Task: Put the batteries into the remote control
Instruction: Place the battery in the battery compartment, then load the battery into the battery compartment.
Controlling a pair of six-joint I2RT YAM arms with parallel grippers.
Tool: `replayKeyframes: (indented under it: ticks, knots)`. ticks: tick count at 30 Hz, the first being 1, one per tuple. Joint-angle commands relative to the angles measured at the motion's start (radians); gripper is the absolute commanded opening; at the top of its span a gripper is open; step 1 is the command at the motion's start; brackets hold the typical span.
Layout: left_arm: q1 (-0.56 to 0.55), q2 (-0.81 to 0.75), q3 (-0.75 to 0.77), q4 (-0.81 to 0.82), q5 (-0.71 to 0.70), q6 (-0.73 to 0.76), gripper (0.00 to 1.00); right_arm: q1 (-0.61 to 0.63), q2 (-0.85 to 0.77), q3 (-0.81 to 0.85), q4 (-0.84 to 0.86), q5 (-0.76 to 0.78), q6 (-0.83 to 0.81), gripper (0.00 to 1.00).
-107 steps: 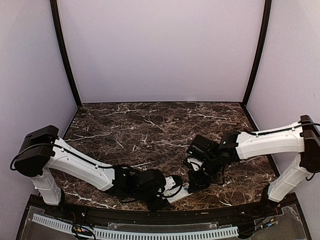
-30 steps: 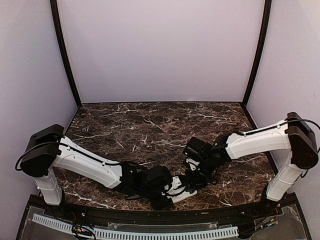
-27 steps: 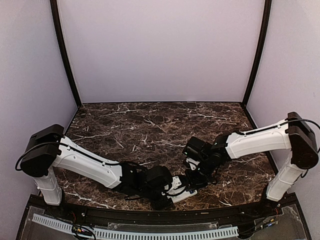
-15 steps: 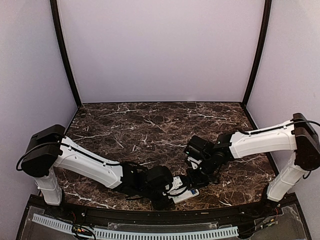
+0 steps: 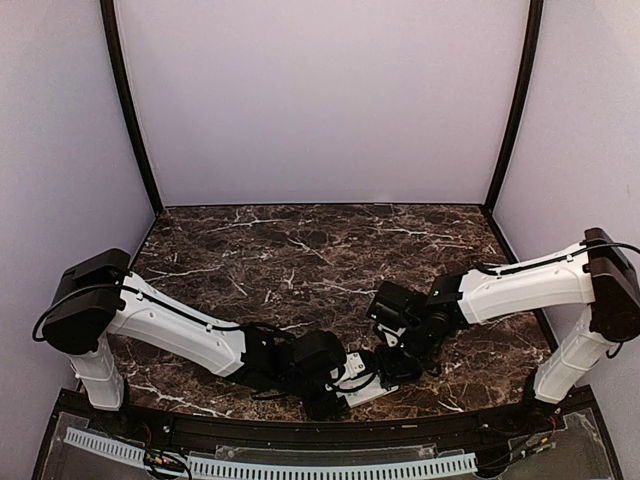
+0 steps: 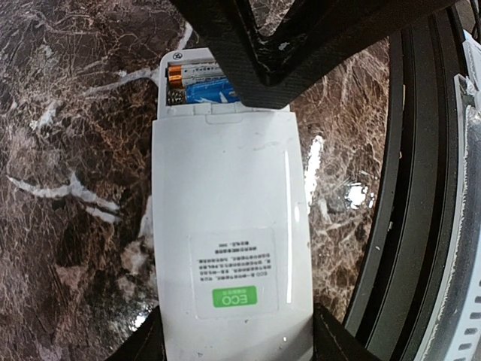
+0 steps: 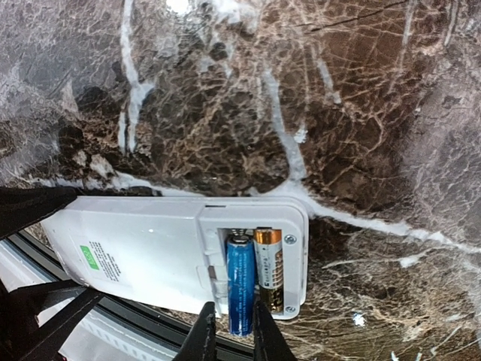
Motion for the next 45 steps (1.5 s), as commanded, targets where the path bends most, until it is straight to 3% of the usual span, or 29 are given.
replayKeyframes:
  ticks: [1, 13, 21, 29, 37, 45]
  knots:
    - [-0.003, 0.076, -0.045, -0.131, 0.085, -0.015, 0.53, 0.019, -0.003, -0.005, -0.016, 0.015, 0.009, 0.15]
    - [-0.003, 0.077, -0.048, -0.127, 0.095, -0.014, 0.53, 0.016, -0.069, 0.039, -0.095, 0.04, 0.021, 0.22]
    - [-0.001, 0.076, -0.05, -0.126, 0.1, -0.011, 0.53, 0.016, -0.134, -0.077, 0.005, -0.044, 0.126, 0.16]
    - [-0.002, 0.076, -0.05, -0.126, 0.102, -0.011, 0.53, 0.016, -0.091, -0.094, 0.048, -0.058, 0.132, 0.1]
    - [-0.002, 0.076, -0.052, -0.13, 0.105, -0.013, 0.53, 0.013, -0.065, -0.08, 0.013, -0.034, 0.119, 0.03]
    - [-0.002, 0.077, -0.053, -0.129, 0.108, -0.013, 0.53, 0.012, -0.062, -0.074, 0.011, -0.027, 0.116, 0.03]
